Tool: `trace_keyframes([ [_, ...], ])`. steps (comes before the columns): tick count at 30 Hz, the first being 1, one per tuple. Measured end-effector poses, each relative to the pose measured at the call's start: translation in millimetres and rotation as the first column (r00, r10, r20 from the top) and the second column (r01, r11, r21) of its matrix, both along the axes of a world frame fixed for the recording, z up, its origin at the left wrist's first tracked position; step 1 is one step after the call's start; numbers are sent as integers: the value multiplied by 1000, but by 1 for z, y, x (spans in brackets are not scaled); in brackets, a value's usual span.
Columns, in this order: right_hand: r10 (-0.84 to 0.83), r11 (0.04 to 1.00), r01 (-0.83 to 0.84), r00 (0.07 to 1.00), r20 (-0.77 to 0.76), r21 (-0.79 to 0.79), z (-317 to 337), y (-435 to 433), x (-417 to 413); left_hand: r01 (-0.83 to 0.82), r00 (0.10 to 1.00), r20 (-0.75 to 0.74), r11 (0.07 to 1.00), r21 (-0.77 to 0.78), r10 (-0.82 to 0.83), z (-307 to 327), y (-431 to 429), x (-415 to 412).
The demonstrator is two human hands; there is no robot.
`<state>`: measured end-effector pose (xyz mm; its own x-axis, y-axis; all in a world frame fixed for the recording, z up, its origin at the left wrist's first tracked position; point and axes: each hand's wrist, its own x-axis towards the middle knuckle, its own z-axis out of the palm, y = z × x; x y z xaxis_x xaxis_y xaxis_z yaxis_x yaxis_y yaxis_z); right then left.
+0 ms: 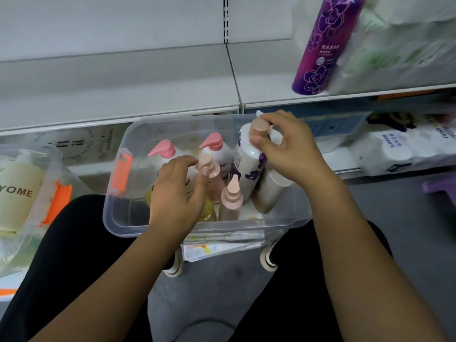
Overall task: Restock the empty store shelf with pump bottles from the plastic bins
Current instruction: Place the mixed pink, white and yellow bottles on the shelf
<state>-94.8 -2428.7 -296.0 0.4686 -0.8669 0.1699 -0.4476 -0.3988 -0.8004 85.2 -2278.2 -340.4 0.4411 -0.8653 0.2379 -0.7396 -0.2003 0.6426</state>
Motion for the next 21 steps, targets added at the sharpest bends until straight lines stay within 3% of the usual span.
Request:
trace_keyframes([
  [3, -29, 994, 9, 984, 176, 113, 10, 0, 0, 76, 994, -83, 997, -2, -76, 8, -4, -2],
  [6, -31, 987, -29, 931, 363, 160, 20, -3, -6, 203, 941, -288, 977, 60, -178, 29, -18, -15],
  [9, -37, 985, -70, 797, 603, 154, 25, -6, -13, 291, 923, -293, 951, 108, -249, 50, -42, -28],
  [12, -100, 966, -129, 616, 781, 225, 26, -7, -18, 369, 897, -281, 928, 54, -340, 60, -64, -39],
  [17, -207, 931, -180, 460, 863, 319, 30, -9, -25, 384, 904, -190, 923, -37, -384, 68, -82, -43],
  [21, -234, 891, -287, 373, 898, 351, 31, -20, -30, 373, 887, -264, 925, -77, -380, 76, -89, -40],
])
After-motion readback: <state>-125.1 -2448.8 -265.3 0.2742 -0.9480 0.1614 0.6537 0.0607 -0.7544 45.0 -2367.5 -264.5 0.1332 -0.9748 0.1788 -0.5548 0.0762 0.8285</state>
